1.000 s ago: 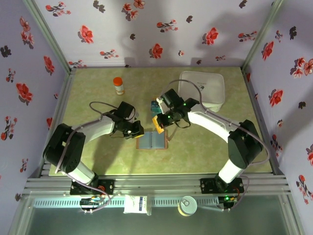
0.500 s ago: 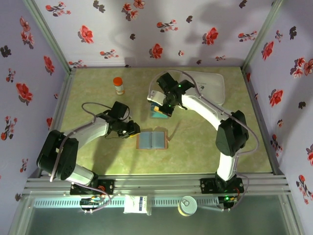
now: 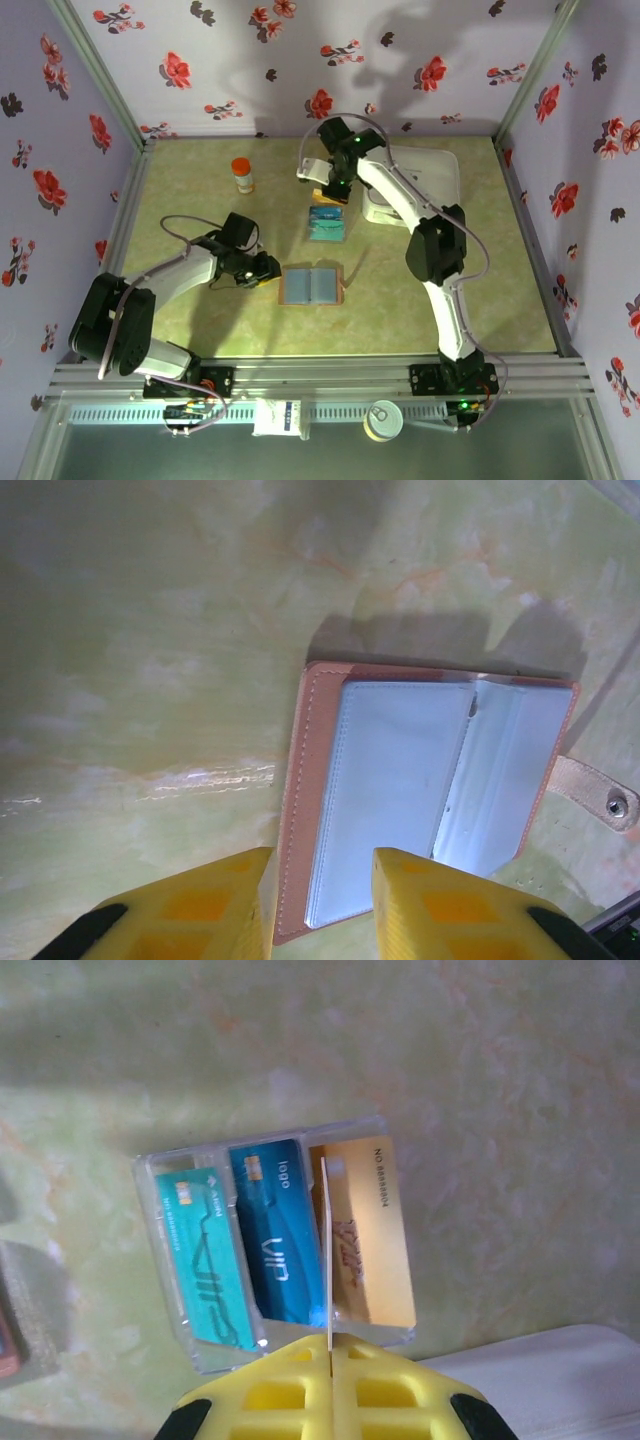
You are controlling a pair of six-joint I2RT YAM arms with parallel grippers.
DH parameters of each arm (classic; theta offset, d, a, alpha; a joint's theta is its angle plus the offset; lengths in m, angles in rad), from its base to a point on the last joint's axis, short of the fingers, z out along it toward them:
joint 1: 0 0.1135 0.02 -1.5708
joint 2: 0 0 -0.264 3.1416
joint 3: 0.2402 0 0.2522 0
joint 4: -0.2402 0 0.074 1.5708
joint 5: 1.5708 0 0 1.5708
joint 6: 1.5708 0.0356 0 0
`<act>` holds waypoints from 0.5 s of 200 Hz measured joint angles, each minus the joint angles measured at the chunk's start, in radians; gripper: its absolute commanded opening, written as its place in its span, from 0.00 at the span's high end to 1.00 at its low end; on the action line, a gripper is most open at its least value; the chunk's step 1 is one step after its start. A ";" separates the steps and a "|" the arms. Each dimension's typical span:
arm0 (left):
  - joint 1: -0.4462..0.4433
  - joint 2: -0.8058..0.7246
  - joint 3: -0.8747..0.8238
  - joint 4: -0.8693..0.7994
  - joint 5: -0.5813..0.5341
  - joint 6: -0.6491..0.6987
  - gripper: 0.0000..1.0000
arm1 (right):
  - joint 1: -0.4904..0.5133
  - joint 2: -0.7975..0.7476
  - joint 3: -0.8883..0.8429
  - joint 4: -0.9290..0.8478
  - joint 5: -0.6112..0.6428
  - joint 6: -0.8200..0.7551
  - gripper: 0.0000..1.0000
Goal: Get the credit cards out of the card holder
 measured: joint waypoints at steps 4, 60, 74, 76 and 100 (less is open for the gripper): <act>0.000 0.000 -0.001 0.000 0.000 0.000 0.70 | -0.002 0.012 0.014 -0.006 0.000 -0.005 1.00; 0.007 0.000 -0.010 -0.001 -0.001 0.000 0.71 | -0.009 0.084 0.089 -0.019 0.001 -0.048 1.00; 0.010 0.000 -0.011 -0.001 -0.002 0.000 0.71 | -0.009 0.090 0.091 -0.014 0.001 -0.055 1.00; 0.010 0.000 -0.011 -0.001 -0.001 0.000 0.71 | -0.009 0.090 0.091 -0.014 0.001 -0.055 1.00; 0.014 0.000 -0.018 -0.001 -0.002 0.000 0.71 | -0.009 0.103 0.095 -0.007 0.012 -0.065 1.00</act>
